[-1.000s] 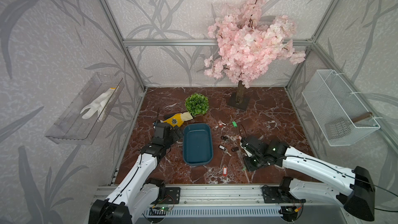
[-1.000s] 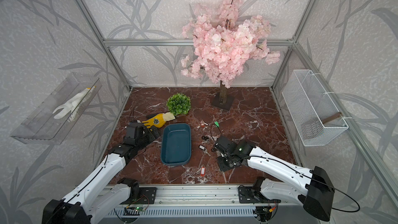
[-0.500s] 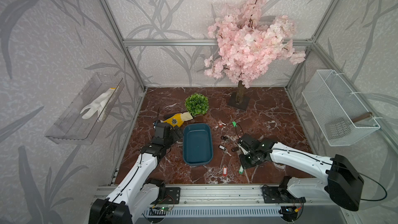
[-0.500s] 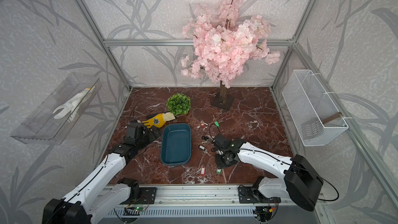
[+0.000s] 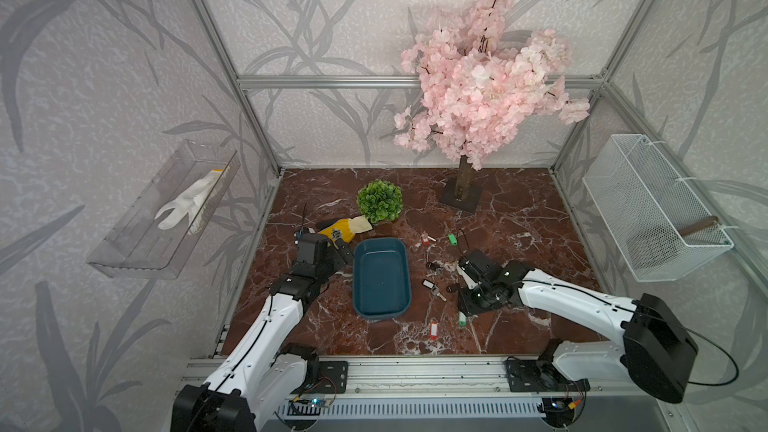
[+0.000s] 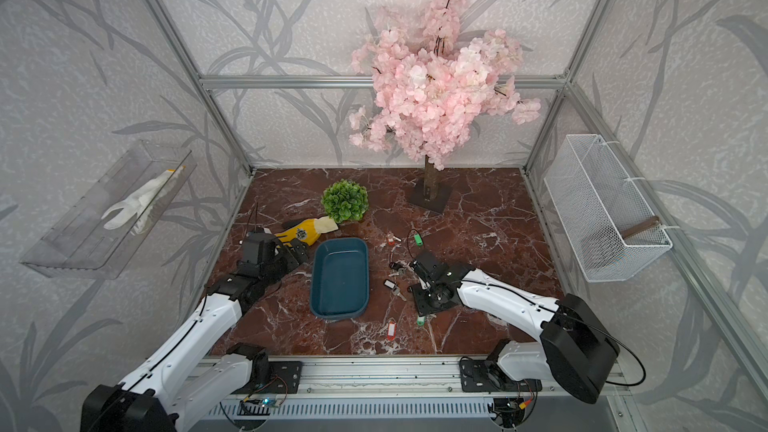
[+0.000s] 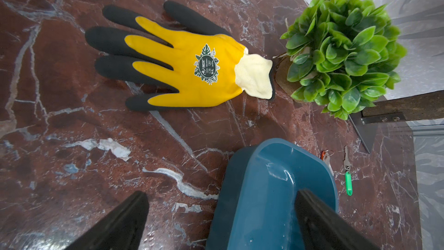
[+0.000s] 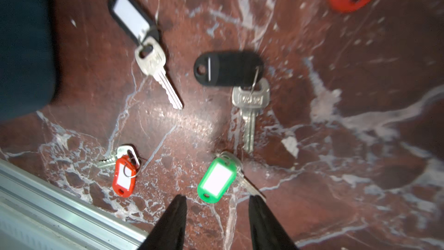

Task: Take the keys out of the storage box
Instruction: Place the key at the center of the board, then reset both arms

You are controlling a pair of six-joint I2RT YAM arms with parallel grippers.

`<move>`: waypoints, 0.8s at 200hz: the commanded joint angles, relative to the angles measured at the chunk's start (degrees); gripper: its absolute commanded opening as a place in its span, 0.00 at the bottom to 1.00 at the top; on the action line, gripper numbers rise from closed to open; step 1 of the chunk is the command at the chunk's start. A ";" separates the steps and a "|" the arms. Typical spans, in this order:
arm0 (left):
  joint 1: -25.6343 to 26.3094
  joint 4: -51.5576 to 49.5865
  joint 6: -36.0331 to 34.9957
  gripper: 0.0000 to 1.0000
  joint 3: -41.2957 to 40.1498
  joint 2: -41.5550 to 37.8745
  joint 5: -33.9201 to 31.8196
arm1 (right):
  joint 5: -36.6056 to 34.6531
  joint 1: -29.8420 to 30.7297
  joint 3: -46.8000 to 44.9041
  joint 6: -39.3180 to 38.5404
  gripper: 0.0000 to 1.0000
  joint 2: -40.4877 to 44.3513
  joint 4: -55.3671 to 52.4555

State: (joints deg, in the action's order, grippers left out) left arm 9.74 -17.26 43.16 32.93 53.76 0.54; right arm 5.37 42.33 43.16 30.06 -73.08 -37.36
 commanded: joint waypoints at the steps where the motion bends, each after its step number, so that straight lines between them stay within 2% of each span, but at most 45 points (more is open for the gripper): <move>1: -0.82 -0.40 -2.82 1.00 3.32 0.38 -1.99 | -5.60 -3.59 3.78 -3.83 0.53 3.84 -0.91; 31: -2.15 0.54 -5.33 1.00 5.49 1.58 -4.89 | -8.94 -12.42 3.67 -7.10 0.58 8.21 6.88; 62: -5.71 2.57 -7.09 1.00 6.71 4.06 -7.96 | -13.38 -21.25 0.77 -11.15 0.68 12.06 18.43; 78: -7.04 3.99 -7.79 1.00 6.44 5.12 -13.58 | -14.93 -25.95 -1.61 -12.63 0.75 12.95 24.70; 94: -7.53 6.80 -10.29 1.00 5.85 5.94 -19.36 | -14.58 -31.30 -3.90 -12.87 0.76 13.06 30.05; 111: -8.07 10.49 -13.43 1.00 5.36 6.61 -22.37 | -14.59 -37.34 -6.09 -11.45 0.81 12.32 33.88; 121: -8.19 13.20 -15.72 1.00 4.92 7.14 -23.15 | -14.72 -40.64 -7.58 -10.46 0.88 11.30 36.20; 137: -8.20 17.15 -18.36 1.00 4.18 8.08 -24.06 | -17.92 -42.32 -10.31 -12.18 1.00 9.13 41.41; 160: -8.29 20.48 -20.27 1.00 3.41 10.57 -25.64 | -20.90 -42.33 -14.39 -14.95 0.99 4.83 51.83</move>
State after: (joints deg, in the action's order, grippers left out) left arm 1.69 -3.88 28.25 37.78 61.69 -20.67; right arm -10.96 0.82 33.21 18.15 -63.75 0.58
